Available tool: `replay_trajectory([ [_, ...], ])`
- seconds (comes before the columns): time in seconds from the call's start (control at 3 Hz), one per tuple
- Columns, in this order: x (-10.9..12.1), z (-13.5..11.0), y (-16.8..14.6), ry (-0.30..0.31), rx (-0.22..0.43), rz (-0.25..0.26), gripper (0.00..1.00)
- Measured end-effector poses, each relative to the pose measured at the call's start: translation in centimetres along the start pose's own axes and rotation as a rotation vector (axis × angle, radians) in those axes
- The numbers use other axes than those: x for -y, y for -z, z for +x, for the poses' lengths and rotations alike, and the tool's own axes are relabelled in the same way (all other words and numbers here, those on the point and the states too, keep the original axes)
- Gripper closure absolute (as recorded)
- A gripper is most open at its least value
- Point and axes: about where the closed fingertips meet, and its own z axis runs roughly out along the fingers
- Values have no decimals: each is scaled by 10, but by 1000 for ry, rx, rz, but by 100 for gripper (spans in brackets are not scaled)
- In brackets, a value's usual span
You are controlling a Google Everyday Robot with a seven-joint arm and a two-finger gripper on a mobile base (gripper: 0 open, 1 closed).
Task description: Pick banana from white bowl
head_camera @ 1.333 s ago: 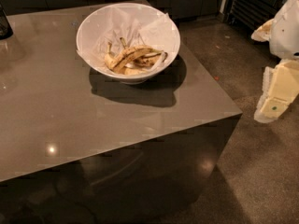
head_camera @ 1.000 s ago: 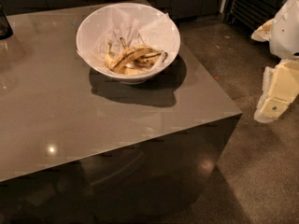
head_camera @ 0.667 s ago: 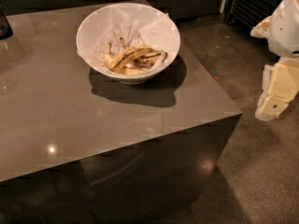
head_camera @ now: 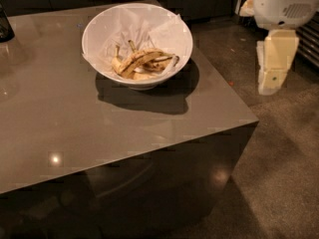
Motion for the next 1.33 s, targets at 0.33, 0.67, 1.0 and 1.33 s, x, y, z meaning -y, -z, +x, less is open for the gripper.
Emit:
replay_trajectory([
  [0.33, 30, -13, -3, 77, -33, 11, 0],
  [0.67, 39, -18, -2, 81, -18, 46, 0],
  [1.0, 56, -32, -8, 107, 20, 45, 0],
  [1.33, 86, -55, -13, 170, 42, 46, 0],
])
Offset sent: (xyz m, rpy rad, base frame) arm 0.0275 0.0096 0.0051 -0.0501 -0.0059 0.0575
